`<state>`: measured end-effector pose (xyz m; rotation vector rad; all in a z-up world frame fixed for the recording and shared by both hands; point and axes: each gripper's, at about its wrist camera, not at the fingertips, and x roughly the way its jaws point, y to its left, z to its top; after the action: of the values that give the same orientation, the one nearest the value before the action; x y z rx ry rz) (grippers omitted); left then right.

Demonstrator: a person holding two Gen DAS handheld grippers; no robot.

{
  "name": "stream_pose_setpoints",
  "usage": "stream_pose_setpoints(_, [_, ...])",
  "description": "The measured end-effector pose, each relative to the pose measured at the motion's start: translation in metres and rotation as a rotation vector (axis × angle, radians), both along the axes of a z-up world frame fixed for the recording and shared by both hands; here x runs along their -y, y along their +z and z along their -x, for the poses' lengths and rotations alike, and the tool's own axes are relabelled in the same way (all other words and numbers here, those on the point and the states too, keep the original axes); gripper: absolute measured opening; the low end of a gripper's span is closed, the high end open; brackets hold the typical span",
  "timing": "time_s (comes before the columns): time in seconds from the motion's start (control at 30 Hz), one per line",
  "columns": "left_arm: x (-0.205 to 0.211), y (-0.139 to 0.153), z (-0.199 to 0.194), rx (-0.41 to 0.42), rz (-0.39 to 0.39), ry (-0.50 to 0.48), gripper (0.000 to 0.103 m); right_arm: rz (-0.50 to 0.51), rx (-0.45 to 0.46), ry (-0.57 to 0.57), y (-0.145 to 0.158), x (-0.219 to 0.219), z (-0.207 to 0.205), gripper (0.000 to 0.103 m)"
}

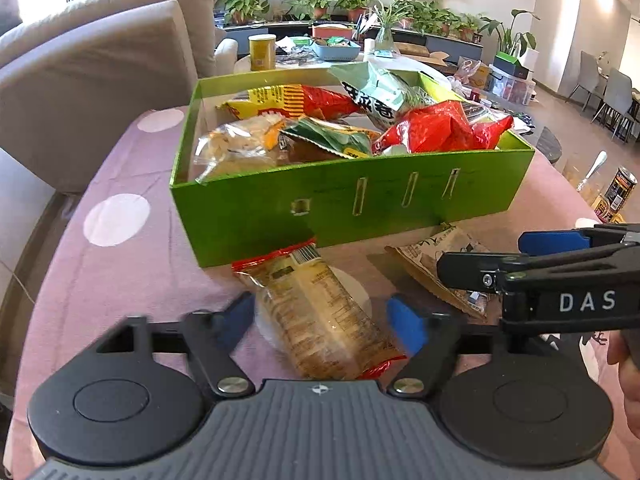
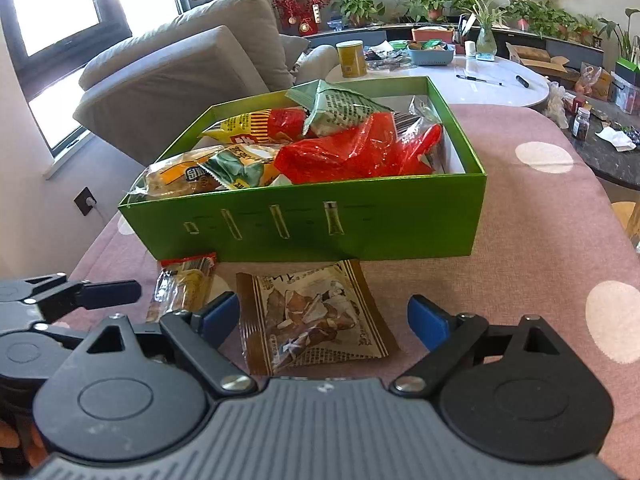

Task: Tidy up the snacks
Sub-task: 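Grasp the clear biscuit-stick pack with the left gripper while the right gripper grasps the brown nut pack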

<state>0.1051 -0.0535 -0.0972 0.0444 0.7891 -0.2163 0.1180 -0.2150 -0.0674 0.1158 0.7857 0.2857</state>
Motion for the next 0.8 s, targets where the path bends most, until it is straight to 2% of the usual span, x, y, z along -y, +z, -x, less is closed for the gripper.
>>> stream_pose_setpoints(0.17, [-0.011, 0.0, 0.004, 0.009, 0.03, -0.002, 0.037, 0.007, -0.01, 0.01, -0.002, -0.002, -0.003, 0.075])
stream_pose_setpoints(0.33, [-0.028, 0.005, 0.013, 0.025, 0.046, 0.031, 0.037, 0.006, -0.02, 0.022, -0.004, -0.009, -0.005, 0.075])
stream_pose_setpoints(0.8, [-0.045, 0.013, 0.028, 0.063, 0.074, 0.046, 0.037, 0.106, -0.022, 0.02, -0.015, -0.034, -0.012, 0.076])
